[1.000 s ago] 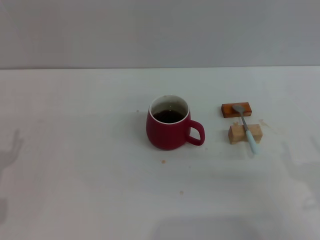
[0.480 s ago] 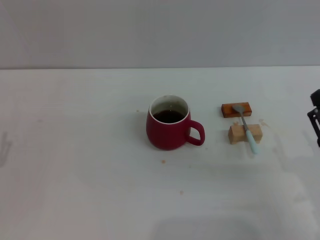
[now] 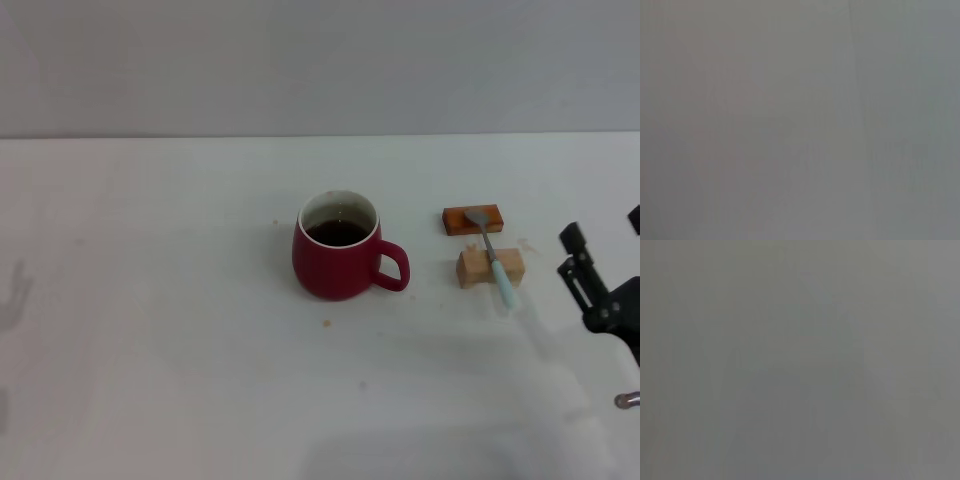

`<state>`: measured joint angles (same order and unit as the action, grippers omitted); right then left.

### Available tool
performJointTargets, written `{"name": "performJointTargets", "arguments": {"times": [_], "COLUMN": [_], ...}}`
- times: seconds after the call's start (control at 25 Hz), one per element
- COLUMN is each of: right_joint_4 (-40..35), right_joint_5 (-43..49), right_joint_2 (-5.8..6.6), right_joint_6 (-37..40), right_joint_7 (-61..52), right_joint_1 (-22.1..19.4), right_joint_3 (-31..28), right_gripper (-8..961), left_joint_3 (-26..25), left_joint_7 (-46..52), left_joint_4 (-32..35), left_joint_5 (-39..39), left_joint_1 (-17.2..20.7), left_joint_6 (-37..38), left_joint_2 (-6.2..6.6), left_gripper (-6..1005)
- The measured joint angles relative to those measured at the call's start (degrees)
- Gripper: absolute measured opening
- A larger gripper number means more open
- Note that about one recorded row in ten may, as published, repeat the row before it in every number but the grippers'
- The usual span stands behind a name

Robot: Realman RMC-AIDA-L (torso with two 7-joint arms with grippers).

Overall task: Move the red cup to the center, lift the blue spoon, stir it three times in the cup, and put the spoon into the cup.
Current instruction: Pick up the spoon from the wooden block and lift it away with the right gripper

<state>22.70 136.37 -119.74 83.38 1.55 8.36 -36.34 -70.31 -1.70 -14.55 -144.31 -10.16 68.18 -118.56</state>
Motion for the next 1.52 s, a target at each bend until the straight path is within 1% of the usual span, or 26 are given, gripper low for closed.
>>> {"name": "performJointTargets", "arguments": {"times": [0.52,1.08,1.52], "right_joint_4": [-0.38,0.29,0.38], "right_joint_5": [0.01,-0.69,-0.76], "right_joint_2": [0.03,-0.02,-0.06], "right_joint_6": [-3.51,-11.37,-13.16], "right_joint_7": [-0.43,-1.93,-1.99], "right_joint_1": [-0.19,-0.01,0.08], "right_joint_3": [1.12,0.87,1.0], "right_gripper": [715,716,715], "left_joint_3": [0.18,0.17,0.26], "left_joint_7": [0.03,0.03,0.95], "left_joint_4": [0.42,0.4,0.33], "left_joint_5": [-0.05,-0.24,-0.13], "left_joint_1": [-0.7,-0.66,-0.65], "left_joint_6": [-1.06,-1.22,-1.05], "left_joint_2": [0.0,-0.02,-0.09], "left_gripper": [848,848,848]}}
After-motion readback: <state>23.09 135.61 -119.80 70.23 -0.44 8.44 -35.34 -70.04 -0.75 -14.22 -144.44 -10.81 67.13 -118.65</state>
